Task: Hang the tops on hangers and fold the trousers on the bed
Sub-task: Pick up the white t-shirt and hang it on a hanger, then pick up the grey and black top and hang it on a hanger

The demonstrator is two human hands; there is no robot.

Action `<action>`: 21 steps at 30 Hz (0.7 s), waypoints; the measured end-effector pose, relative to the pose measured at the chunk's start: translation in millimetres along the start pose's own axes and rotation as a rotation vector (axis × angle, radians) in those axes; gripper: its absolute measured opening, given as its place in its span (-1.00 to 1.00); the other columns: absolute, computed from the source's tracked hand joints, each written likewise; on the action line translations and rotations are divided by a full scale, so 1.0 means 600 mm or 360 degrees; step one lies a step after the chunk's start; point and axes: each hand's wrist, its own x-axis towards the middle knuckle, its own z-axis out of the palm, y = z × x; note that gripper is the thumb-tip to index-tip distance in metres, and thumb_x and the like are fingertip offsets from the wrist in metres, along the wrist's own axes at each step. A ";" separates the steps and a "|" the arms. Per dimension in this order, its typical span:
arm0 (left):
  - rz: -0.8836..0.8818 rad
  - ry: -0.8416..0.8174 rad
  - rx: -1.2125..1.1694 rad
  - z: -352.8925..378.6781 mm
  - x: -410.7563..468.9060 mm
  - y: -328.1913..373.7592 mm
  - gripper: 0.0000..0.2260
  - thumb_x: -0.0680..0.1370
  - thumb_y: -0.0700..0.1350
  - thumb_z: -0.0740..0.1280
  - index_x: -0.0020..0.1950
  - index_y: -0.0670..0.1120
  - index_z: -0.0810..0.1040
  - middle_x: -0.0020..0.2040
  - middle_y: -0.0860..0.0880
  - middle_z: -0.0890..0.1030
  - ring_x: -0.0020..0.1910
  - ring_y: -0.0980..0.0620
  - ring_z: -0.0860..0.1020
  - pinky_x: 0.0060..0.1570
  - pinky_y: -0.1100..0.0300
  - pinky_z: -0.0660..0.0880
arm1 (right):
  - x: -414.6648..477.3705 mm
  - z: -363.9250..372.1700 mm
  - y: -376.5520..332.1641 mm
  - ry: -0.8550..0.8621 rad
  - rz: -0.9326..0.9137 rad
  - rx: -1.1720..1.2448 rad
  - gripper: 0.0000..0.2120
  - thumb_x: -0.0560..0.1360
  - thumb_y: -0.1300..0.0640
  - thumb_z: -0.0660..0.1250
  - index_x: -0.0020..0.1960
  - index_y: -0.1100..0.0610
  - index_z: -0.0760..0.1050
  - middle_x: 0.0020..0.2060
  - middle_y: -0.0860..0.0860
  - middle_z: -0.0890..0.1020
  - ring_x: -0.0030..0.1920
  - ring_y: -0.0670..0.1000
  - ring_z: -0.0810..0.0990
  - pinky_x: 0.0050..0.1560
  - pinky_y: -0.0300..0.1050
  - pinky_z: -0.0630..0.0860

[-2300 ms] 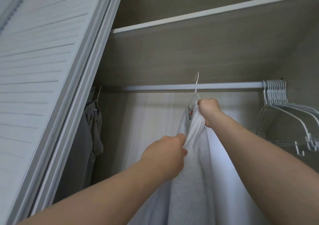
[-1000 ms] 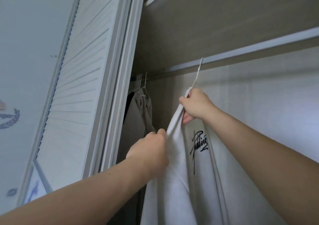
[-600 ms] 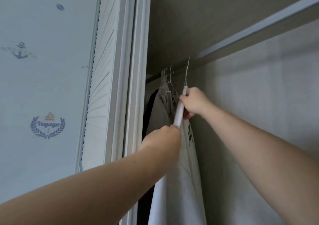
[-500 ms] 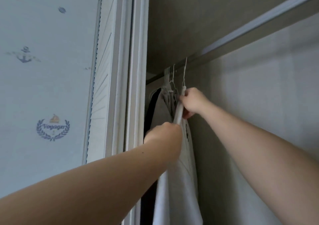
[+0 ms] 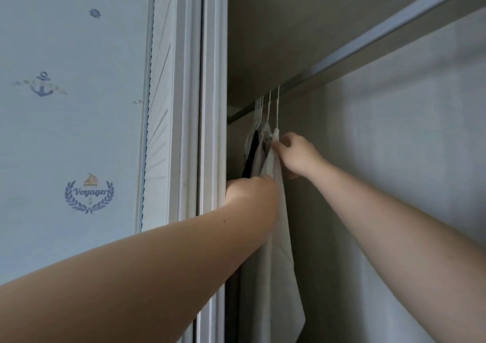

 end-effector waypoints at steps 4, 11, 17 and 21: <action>0.0219 0.0376 0.0254 -0.017 -0.051 -0.010 -0.54 0.56 -0.03 0.33 0.42 -0.13 0.36 0.31 -0.19 0.49 0.30 -0.22 0.39 0.26 -0.14 0.29 | -0.049 -0.025 -0.029 0.0097 -0.0331 -0.0361 -0.38 0.61 -0.35 -0.02 0.61 -0.16 0.04 0.61 0.01 0.16 0.59 0.17 0.10 0.49 0.17 0.15; 0.0466 0.0764 0.0345 -0.021 -0.196 -0.134 -0.37 0.64 0.23 0.06 0.62 -0.07 0.06 0.66 -0.16 -0.04 0.61 -0.22 -0.24 0.51 -0.28 -0.31 | -0.188 -0.039 -0.134 0.0283 -0.0489 -0.0844 -0.33 0.52 -0.46 -0.24 0.57 -0.31 -0.28 0.61 -0.19 -0.25 0.60 0.02 -0.31 0.51 0.30 -0.22; 0.0382 0.0745 0.0367 -0.035 -0.376 -0.282 -0.32 0.62 0.34 -0.20 0.62 0.06 -0.35 0.59 -0.05 -0.42 0.49 -0.14 -0.55 0.48 -0.26 -0.40 | -0.348 0.006 -0.283 0.0157 -0.0601 -0.0868 -0.29 0.48 -0.50 -0.34 0.54 -0.28 -0.42 0.59 -0.16 -0.35 0.57 0.00 -0.42 0.53 0.28 -0.31; 0.0276 0.0704 0.0306 -0.039 -0.530 -0.382 -0.33 0.61 0.34 -0.22 0.63 0.08 -0.33 0.63 -0.01 -0.31 0.56 -0.13 -0.44 0.52 -0.24 -0.33 | -0.475 0.064 -0.392 0.0021 -0.0668 -0.0834 -0.27 0.47 -0.51 -0.32 0.54 -0.28 -0.43 0.58 -0.18 -0.37 0.57 0.00 -0.43 0.52 0.26 -0.35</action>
